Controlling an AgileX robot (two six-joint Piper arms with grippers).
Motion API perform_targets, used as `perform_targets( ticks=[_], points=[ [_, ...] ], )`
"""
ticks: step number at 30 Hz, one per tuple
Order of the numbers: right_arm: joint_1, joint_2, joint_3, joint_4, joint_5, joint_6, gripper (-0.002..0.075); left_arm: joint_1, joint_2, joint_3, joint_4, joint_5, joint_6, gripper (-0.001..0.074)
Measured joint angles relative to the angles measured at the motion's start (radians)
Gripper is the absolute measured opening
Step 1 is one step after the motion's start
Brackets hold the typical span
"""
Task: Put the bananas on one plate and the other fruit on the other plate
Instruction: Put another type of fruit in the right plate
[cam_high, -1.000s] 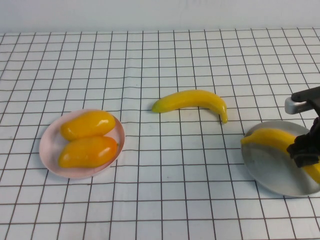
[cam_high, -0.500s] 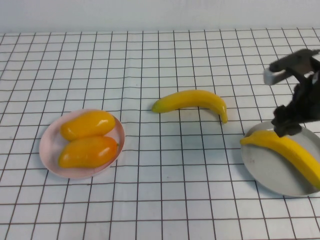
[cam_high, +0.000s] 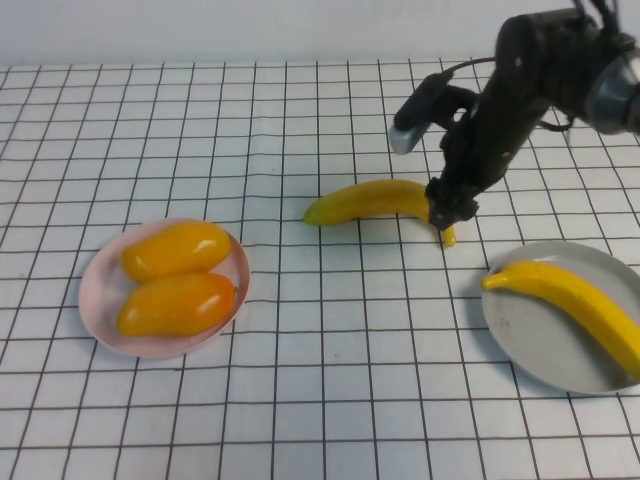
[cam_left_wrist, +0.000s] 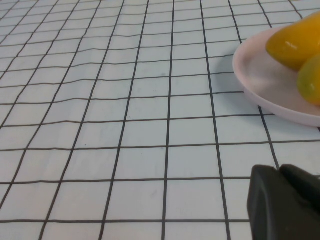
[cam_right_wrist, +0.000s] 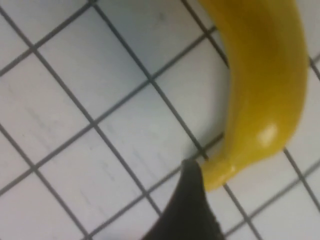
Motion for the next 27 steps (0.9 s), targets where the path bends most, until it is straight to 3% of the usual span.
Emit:
perform_targets(
  ticks=[7, 15, 18, 21, 27],
  points=[
    [0.032, 0.178, -0.238, 0.054, -0.018, -0.095, 0.0505, 0.0, 0.0, 0.0, 0.0, 0.0, 0.0, -0.0004],
    [0.026, 0.243, -0.266, 0.064, -0.079, -0.099, 0.0496, 0.0, 0.0, 0.0, 0.0, 0.0, 0.0, -0.0004],
    [0.021, 0.243, -0.268, 0.064, -0.085, -0.092, 0.0445, 0.0, 0.0, 0.0, 0.0, 0.0, 0.0, -0.0004],
    [0.02, 0.243, -0.283, 0.064, -0.079, -0.057, 0.0304, 0.0, 0.0, 0.0, 0.0, 0.0, 0.0, -0.0004],
    [0.015, 0.199, -0.308, 0.04, 0.085, 0.098, 0.0316, 0.0, 0.0, 0.0, 0.0, 0.0, 0.0, -0.0004]
  ],
)
